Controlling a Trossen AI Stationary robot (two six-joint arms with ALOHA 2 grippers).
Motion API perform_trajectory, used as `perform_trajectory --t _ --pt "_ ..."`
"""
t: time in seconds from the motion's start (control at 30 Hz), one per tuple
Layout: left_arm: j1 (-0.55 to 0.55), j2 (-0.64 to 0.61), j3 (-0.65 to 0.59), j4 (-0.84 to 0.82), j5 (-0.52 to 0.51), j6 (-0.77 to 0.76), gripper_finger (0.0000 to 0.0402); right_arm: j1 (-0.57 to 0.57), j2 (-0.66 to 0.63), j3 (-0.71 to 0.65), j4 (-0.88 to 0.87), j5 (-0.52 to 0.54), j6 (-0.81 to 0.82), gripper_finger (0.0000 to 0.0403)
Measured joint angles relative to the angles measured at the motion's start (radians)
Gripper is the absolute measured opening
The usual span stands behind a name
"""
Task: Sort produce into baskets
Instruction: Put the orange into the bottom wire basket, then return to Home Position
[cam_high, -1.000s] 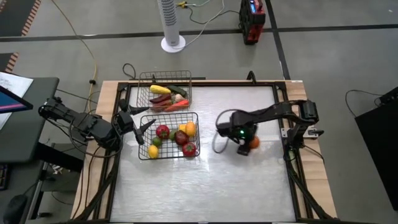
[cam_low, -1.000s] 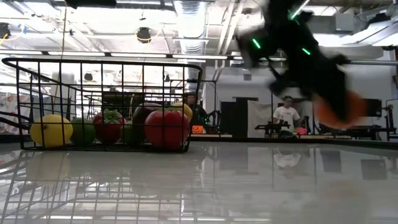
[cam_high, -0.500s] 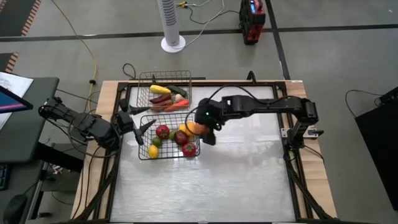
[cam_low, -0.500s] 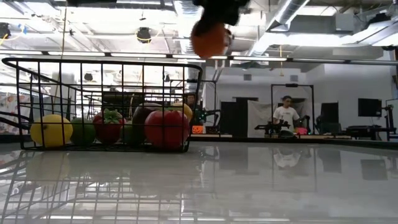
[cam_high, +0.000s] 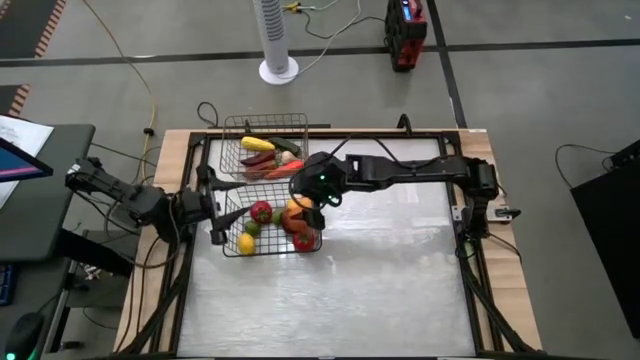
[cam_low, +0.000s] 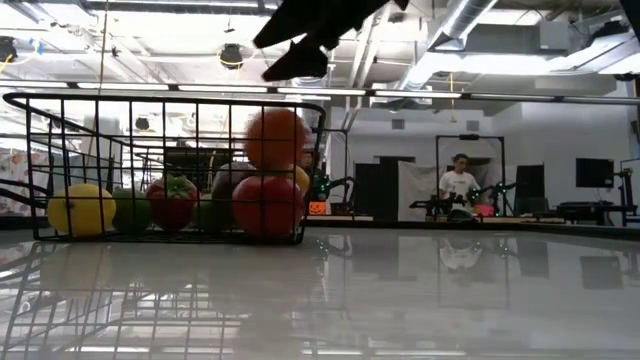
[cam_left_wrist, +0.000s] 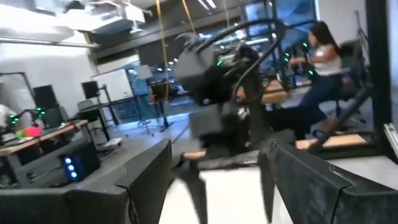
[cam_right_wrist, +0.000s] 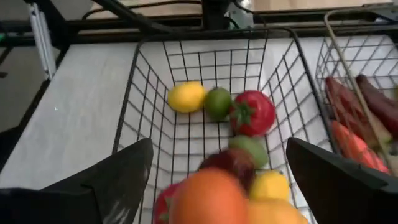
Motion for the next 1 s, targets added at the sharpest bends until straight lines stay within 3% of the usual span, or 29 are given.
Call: perform_trajectory --t 0.13,0.3,0.47,0.73,0.83,1.0 --pt "0.001 -0.107 -0.048 0.007 -0.023 -0.001 0.0253 0.016 -0.042 -0.009 -0.007 0.062 -0.045 0.0394" --pt "-0.002 -0.277 -0.101 -0.033 0.077 -0.044 0.0253 0.058 -0.133 -0.135 0.039 0.206 -0.081 0.0393" --pt "-0.003 -0.418 -0.162 -0.060 0.090 -0.061 0.0253 0.082 -0.290 -0.381 0.271 0.311 -0.056 0.0393" --pt "-0.003 -0.588 -0.187 -0.183 0.129 -0.096 0.0253 0.054 -0.563 -0.794 0.535 0.343 0.056 0.0393" --pt "-0.003 -0.593 -0.187 -0.207 0.121 -0.107 0.0253 0.051 -0.678 -0.917 0.595 0.373 0.074 0.0393" --pt "-0.002 -0.589 -0.193 -0.258 0.194 -0.092 0.0253 0.064 -0.892 -1.098 0.701 0.473 0.086 0.0393"
